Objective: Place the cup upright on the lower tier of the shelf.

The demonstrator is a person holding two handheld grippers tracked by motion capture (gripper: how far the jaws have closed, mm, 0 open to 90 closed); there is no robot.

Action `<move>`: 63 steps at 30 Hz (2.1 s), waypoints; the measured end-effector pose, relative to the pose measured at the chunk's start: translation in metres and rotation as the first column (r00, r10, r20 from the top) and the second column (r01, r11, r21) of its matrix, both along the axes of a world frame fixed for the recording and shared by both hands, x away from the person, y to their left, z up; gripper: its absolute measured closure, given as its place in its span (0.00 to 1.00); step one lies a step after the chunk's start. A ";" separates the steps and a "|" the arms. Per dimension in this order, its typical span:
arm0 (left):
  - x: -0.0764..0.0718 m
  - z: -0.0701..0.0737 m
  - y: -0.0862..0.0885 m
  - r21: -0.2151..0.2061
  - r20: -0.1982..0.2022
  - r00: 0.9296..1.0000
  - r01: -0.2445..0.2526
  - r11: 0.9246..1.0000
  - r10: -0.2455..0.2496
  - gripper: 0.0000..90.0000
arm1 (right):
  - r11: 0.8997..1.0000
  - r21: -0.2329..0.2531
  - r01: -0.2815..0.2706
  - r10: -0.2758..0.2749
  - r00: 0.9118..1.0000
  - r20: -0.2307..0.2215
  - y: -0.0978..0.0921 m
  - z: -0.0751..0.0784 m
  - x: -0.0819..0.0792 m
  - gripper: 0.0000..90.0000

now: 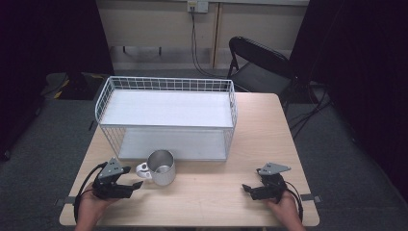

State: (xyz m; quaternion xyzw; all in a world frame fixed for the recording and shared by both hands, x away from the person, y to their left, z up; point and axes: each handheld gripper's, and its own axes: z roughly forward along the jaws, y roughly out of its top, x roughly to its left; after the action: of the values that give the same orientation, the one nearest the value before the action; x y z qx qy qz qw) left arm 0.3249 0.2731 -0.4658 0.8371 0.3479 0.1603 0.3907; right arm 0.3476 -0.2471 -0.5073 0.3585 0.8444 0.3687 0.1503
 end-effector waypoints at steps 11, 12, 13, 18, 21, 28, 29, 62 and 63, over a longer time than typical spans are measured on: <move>0.006 0.005 -0.006 0.003 0.003 1.000 0.029 1.000 -0.029 0.30 | 1.000 0.000 0.000 0.000 1.000 0.000 0.000 0.000 0.000 0.13; 0.006 0.005 -0.006 0.003 0.003 1.000 0.031 1.000 -0.031 0.30 | 1.000 0.000 0.000 0.000 1.000 0.000 0.000 0.000 0.000 0.13; 0.007 0.005 -0.006 -0.003 -0.001 0.999 0.032 0.999 -0.032 0.30 | 1.000 0.000 0.000 0.000 1.000 0.000 0.000 0.000 0.000 0.13; 0.008 0.008 -0.005 -0.002 0.004 0.999 0.044 0.999 -0.044 0.31 | 1.000 0.000 0.000 0.000 1.000 0.000 0.000 0.000 0.000 0.13; 0.008 0.010 -0.007 -0.011 0.003 0.999 0.051 0.999 -0.051 0.32 | 1.000 0.000 0.000 0.000 1.000 0.000 0.000 0.000 0.000 0.13; 0.010 0.010 -0.012 -0.005 0.004 0.997 0.075 0.997 -0.075 0.34 | 1.000 0.000 0.000 0.000 1.000 0.000 0.000 0.000 0.000 0.13; 0.011 0.010 -0.012 -0.009 0.005 0.997 0.077 0.997 -0.077 0.35 | 1.000 0.000 0.000 0.000 1.000 0.000 0.000 0.000 0.000 0.13; 0.010 0.013 -0.025 0.032 -0.021 0.994 0.112 0.993 -0.112 0.65 | 1.000 0.000 0.000 0.000 1.000 0.001 0.000 0.000 0.000 0.13; 0.010 0.013 -0.026 0.035 -0.022 0.994 0.109 0.993 -0.108 0.66 | 1.000 0.000 0.000 0.000 1.000 0.000 0.000 0.000 0.000 0.13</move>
State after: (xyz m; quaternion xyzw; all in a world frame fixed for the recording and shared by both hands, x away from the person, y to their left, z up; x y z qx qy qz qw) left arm 0.3351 0.2475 -0.4528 0.8631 0.3029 0.1367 0.3803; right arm 0.3476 -0.2471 -0.5073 0.3585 0.8444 0.3687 0.1503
